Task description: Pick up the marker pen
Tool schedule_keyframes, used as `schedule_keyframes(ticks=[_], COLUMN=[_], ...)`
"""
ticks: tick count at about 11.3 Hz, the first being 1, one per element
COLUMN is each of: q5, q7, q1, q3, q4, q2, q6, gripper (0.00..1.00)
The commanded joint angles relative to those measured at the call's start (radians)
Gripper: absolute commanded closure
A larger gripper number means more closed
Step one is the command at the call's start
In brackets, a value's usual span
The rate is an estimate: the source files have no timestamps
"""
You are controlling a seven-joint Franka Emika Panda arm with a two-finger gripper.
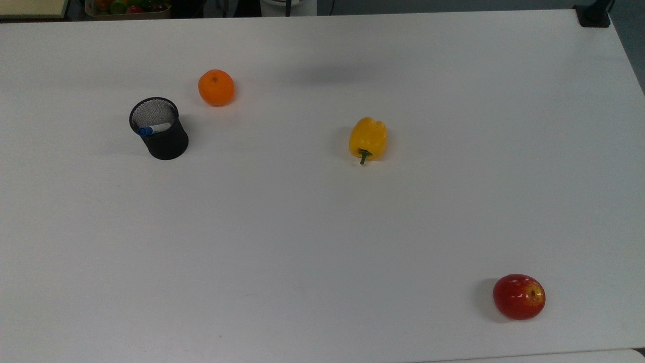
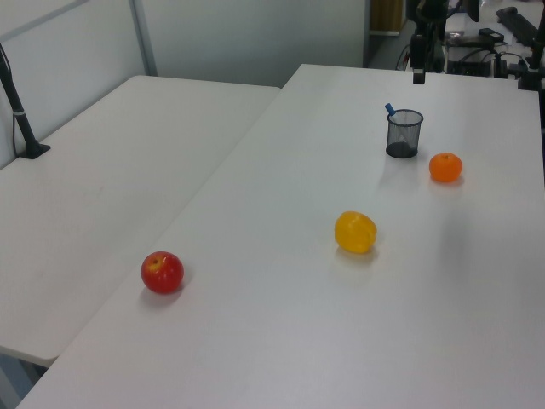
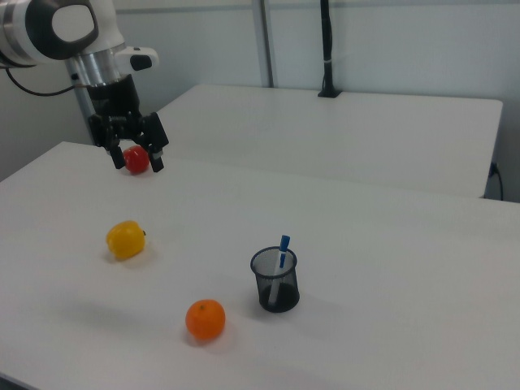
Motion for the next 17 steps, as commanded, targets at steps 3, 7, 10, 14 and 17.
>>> schedule_keyframes(ticks=[3,7,10,14,17], q5=[0.025,0.025,0.025,0.023,0.025], q7=[-0.004,-0.006,-0.088,-0.228,-0.280], q1=[0.001,0.000,-0.042,-0.166,-0.239], q3=[-0.008,-0.009,-0.012,-0.014,-0.014], q4=[-0.010,-0.010,-0.010,-0.006,0.004], q2=[-0.013,-0.013,-0.010,0.020,0.072], q6=[-0.012,-0.012,-0.007,0.014,0.080], gripper=[0.00,0.00,0.00,0.00,0.00])
